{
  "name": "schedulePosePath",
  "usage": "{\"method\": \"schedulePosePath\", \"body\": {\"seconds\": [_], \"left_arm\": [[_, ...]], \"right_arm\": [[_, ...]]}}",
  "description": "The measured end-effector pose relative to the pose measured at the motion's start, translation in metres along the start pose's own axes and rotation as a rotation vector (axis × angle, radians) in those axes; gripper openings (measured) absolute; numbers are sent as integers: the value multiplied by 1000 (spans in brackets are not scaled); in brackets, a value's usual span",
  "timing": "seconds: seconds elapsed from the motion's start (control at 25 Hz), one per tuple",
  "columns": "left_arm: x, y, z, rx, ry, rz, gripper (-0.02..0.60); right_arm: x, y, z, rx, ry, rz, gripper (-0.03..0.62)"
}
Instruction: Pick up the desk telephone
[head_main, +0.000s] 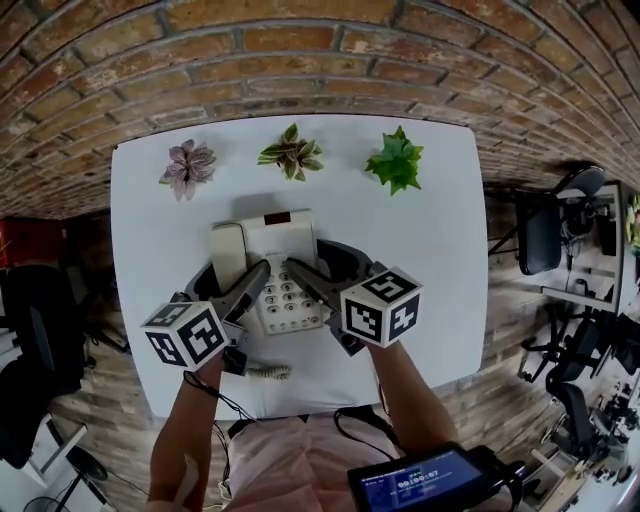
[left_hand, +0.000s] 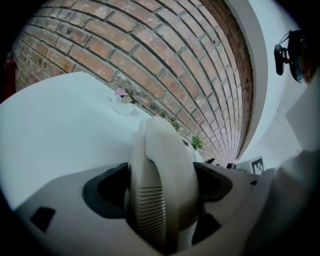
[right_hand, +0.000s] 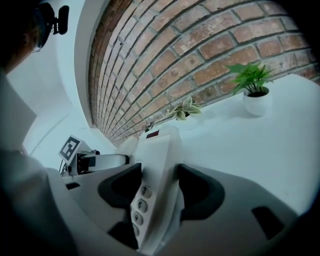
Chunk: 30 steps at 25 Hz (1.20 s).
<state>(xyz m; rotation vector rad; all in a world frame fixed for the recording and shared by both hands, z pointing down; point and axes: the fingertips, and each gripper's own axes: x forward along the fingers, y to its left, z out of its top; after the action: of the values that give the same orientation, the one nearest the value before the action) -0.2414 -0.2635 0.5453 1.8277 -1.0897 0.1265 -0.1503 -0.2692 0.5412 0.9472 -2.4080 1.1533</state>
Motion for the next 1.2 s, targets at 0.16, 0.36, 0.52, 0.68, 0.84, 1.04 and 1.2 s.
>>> {"method": "schedulePosePath", "body": {"seconds": [0.16, 0.36, 0.52, 0.68, 0.84, 1.04, 1.2], "left_arm": [[-9, -7, 4, 60, -79, 2, 400], [-30, -21, 7, 171, -225, -2, 385], [-42, -25, 7, 215, -304, 6, 376], [-44, -26, 6, 225, -323, 8, 373], [-46, -27, 4, 250, -338, -4, 373], [-44, -34, 0, 268, -331, -19, 362], [-45, -35, -1, 274, -335, -6, 356]], "right_arm": [[-7, 8, 3, -58, -47, 15, 244], [-21, 24, 7, -180, -93, 46, 248], [-22, 22, 6, -142, -67, 77, 310], [-15, 16, 2, -28, -22, 174, 351], [-14, 22, -1, 42, -19, 306, 336], [-13, 39, -4, 83, 1, 420, 371], [-5, 39, -9, 61, 24, 400, 319]]}}
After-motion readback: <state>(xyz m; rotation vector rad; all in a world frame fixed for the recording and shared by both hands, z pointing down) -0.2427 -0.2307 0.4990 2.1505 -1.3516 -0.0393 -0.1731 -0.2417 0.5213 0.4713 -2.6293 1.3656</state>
